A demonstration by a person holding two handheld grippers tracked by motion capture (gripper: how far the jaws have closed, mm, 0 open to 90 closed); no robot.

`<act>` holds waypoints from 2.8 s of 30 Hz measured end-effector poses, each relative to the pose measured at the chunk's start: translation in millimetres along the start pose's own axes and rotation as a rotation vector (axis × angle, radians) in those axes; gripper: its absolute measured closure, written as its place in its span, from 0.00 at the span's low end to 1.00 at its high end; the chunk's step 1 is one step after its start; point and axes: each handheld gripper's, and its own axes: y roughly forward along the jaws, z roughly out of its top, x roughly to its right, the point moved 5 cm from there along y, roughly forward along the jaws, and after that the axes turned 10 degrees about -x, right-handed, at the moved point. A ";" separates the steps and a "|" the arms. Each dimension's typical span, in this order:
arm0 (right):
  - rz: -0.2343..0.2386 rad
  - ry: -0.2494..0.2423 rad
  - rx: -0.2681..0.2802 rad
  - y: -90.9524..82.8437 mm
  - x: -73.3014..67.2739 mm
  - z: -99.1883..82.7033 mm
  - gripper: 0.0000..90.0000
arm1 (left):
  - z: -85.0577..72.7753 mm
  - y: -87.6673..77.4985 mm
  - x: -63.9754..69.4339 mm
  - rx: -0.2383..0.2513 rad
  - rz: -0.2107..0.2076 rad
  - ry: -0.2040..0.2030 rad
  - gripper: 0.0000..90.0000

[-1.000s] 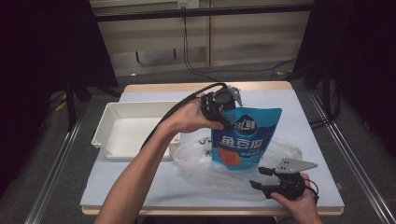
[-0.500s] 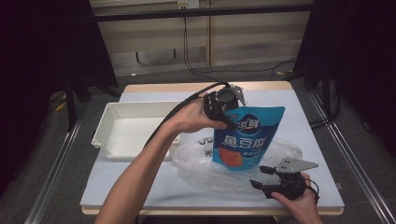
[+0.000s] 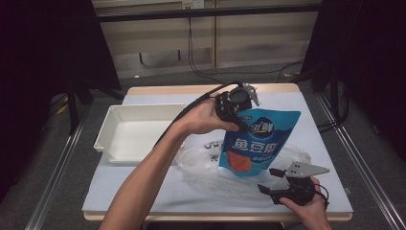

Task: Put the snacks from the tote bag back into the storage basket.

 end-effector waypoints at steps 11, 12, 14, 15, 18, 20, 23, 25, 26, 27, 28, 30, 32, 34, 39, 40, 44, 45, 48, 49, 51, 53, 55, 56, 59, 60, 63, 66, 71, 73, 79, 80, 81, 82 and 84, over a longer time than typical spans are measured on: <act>0.003 -0.002 0.012 -2.1 -0.5 0.2 0.29 | 0.2 -29.5 -2.7 0.018 0.045 -0.004 1.00; 0.002 -0.001 0.012 -2.0 -0.5 0.2 0.29 | -1.2 -31.4 -3.6 0.026 0.036 -0.009 1.00; 0.002 0.000 0.013 -1.9 -0.3 0.4 0.29 | -3.7 -35.8 -5.7 0.034 0.044 -0.016 1.00; 0.001 -0.002 0.015 -1.8 0.0 0.5 0.29 | -5.0 -38.0 -6.2 0.043 0.041 -0.017 1.00; 0.002 -0.001 0.015 -1.6 -0.1 0.6 0.29 | -8.8 -46.6 -7.9 0.049 0.054 -0.011 1.00; 0.002 0.000 0.014 -1.3 0.2 0.6 0.29 | -11.1 -50.2 -9.4 0.046 0.064 -0.008 1.00; 0.004 0.004 0.017 -1.7 -0.2 0.9 0.29 | -16.7 -55.1 -10.6 0.042 0.075 -0.038 1.00; 0.003 0.002 0.017 -1.7 0.0 0.9 0.29 | -19.9 -57.8 -11.7 0.047 0.067 -0.055 1.00; 0.003 0.004 0.016 -1.6 0.1 0.9 0.28 | -22.1 -59.8 -13.6 0.047 0.086 -0.058 1.00; 0.000 0.005 0.016 -1.5 0.3 0.9 0.28 | -24.3 -61.7 -14.4 0.050 0.090 -0.067 1.00; 0.000 0.007 0.017 -1.5 0.3 1.0 0.28 | -26.3 -64.1 -15.2 0.056 0.088 -0.072 1.00; -0.001 0.008 0.019 -1.1 0.2 1.2 0.28 | -30.4 -69.9 -17.2 0.062 0.094 -0.078 1.00; 0.000 0.013 0.019 -1.0 0.5 1.3 0.27 | -33.4 -74.2 -17.6 0.065 0.099 -0.079 1.00; 0.000 0.011 0.020 -1.3 1.6 1.2 0.27 | -36.4 -78.8 -18.5 0.064 0.113 -0.087 1.00; 0.001 0.016 0.019 -0.6 1.5 1.3 0.26 | -43.8 -90.6 -20.5 0.088 0.123 -0.095 1.00; 0.000 0.013 0.019 -0.4 1.3 1.5 0.26 | -45.6 -93.2 -20.3 0.092 0.121 -0.094 1.00; -0.001 0.014 0.018 -0.6 0.5 1.5 0.26 | -51.2 -100.8 -22.0 0.103 0.154 -0.102 1.00; 0.000 0.013 0.020 -0.6 0.8 1.5 0.26 | -53.0 -103.2 -22.7 0.099 0.147 -0.097 1.00; 0.001 0.014 0.021 -0.8 1.1 1.5 0.26 | -57.6 -108.7 -23.2 0.097 0.152 -0.118 1.00; 0.001 0.013 0.021 -0.7 1.1 1.5 0.26 | -59.6 -111.4 -23.4 0.092 0.147 -0.112 1.00; 0.000 0.013 0.019 -0.6 0.9 1.5 0.26 | -64.0 -114.8 -23.5 0.086 0.145 -0.111 1.00; -0.002 0.011 0.019 -0.4 1.0 1.6 0.26 | -69.0 -118.6 -24.7 0.083 0.152 -0.124 1.00; -0.003 0.015 0.019 -0.8 0.8 1.7 0.26 | -75.0 -123.7 -25.6 0.091 0.159 -0.137 1.00; -0.002 0.014 0.020 -1.0 0.8 1.7 0.26 | -77.6 -126.5 -25.5 0.095 0.156 -0.132 1.00; -0.003 0.014 0.020 -0.6 0.9 1.6 0.26 | -84.2 -133.8 -26.6 0.098 0.178 -0.142 1.00; -0.003 0.014 0.020 -0.6 0.9 1.7 0.26 | -86.3 -136.6 -27.3 0.096 0.184 -0.145 1.00; -0.003 0.014 0.020 -0.5 0.6 2.0 0.26 | -92.9 -142.8 -28.0 0.088 0.181 -0.156 1.00; 0.001 0.007 0.019 0.0 0.4 1.9 0.26 | -101.7 -148.2 -30.3 0.079 0.180 -0.171 1.00; 0.001 0.013 0.021 -0.5 0.6 2.0 0.26 | -114.4 -157.0 -31.6 0.111 0.180 -0.182 1.00; 0.002 0.014 0.020 -0.2 0.6 2.0 0.25 | -117.3 -158.9 -31.9 0.117 0.187 -0.186 1.00; 0.005 0.007 0.023 0.1 0.2 2.6 0.26 | -130.3 -162.0 -36.2 0.116 0.219 -0.203 1.00; 0.001 0.005 0.027 -0.9 -0.1 2.7 0.26 | -134.7 -162.8 -37.9 0.116 0.231 -0.212 1.00; 0.002 0.006 0.035 -2.0 -0.5 3.1 0.26 | -137.3 -163.6 -39.0 0.115 0.230 -0.212 1.00; 0.003 0.007 0.038 -2.2 -0.3 3.3 0.26 | -140.2 -163.8 -38.7 0.121 0.212 -0.216 1.00; 0.002 0.009 0.037 -1.8 0.5 3.1 0.26 | -146.2 -165.3 -40.6 0.112 0.228 -0.228 1.00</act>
